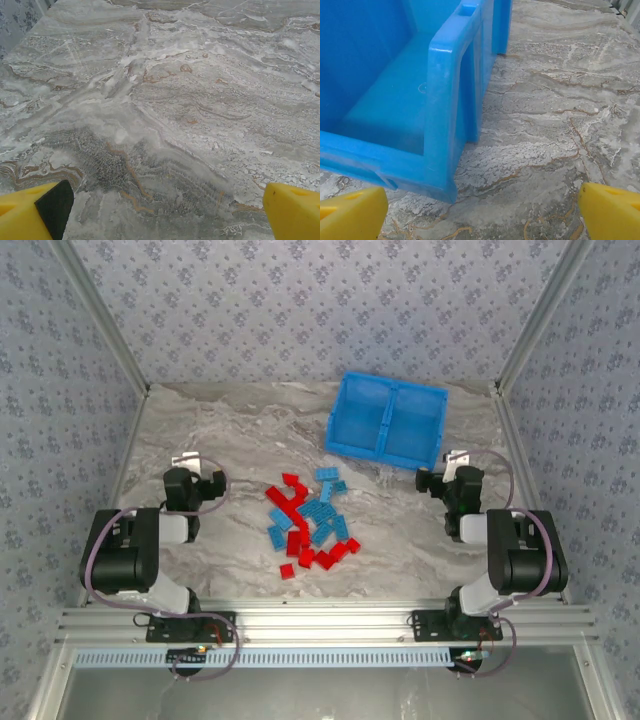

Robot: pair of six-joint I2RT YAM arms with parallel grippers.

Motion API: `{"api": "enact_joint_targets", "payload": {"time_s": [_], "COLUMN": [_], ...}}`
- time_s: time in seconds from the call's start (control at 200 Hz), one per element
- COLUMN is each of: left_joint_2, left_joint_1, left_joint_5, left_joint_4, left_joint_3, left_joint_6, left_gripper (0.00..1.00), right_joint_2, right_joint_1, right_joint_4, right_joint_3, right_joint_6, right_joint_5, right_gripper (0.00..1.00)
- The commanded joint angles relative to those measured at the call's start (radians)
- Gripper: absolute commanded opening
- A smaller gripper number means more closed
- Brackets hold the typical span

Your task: Sort the legos into containers by color

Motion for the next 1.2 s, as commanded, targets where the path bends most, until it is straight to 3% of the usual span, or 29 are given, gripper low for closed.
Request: {"api": "enact_joint_targets", "payload": {"time_s": [0.0, 0.55, 0.63, 0.755, 0.834, 0.924, 1.054, 1.199], "left_joint_2": [-0.008, -0.008, -0.008, -0.055, -0.169, -0.300, -0.453, -0.562], "left_joint_1": [0.004, 0.004, 0.004, -0.004, -0.037, -0.086, -0.164, -0.278], "left_joint_5": [0.016, 0.016, 0.016, 0.009, -0.068, -0.107, -0.100, 0.034], "left_joint_4": [0.025, 0.027, 0.028, 0.011, -0.137, -0.293, -0.554, -0.856], "left_joint_3": [0.020, 0.020, 0.019, 0.011, 0.038, 0.075, 0.178, 0.335], "left_joint_6": [-0.011, -0.012, -0.011, -0.006, 0.001, 0.001, -0.054, -0.071], "left_gripper": [0.99, 0.99, 0.99, 0.99, 0.99, 0.99, 0.99, 0.99], "right_joint_2": [-0.003, -0.021, -0.159, -0.415, -0.506, -0.507, -0.475, -0.390], "right_joint_1": [0.001, -0.006, 0.002, 0.039, 0.062, 0.092, 0.184, 0.300], "right_joint_4": [-0.004, -0.006, -0.254, -0.573, -0.960, -1.282, -1.473, -1.567], "right_joint_3": [0.017, 0.016, 0.083, 0.153, 0.291, 0.436, 0.520, 0.564], "right_joint_6": [-0.011, -0.001, 0.021, 0.198, 0.402, 0.493, 0.507, 0.533], "right_joint_5": [0.005, 0.011, 0.055, 0.145, 0.176, 0.133, 0.032, -0.051], "right_gripper": [1.00, 1.00, 1.00, 1.00, 1.00, 1.00, 1.00, 1.00]}}
